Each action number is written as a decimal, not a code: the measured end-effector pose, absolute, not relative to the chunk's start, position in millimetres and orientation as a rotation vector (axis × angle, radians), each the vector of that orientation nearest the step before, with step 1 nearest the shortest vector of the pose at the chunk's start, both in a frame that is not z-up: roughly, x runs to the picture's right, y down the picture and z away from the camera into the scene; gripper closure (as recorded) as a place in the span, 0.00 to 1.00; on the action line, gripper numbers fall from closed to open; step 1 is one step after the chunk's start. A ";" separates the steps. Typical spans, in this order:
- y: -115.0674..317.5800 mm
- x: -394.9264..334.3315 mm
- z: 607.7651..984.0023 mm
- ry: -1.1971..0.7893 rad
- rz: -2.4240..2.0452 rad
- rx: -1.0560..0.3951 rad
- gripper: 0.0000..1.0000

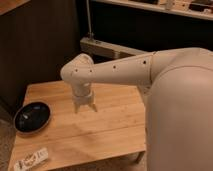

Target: Place the bottle in the ceramic bowl

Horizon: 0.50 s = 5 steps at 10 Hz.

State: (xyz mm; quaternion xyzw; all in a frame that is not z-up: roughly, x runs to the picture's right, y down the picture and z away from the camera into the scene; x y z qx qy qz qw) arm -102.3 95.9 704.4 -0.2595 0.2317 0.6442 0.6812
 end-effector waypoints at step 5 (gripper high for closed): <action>92.3 -102.1 709.8 0.508 1.398 -0.556 0.35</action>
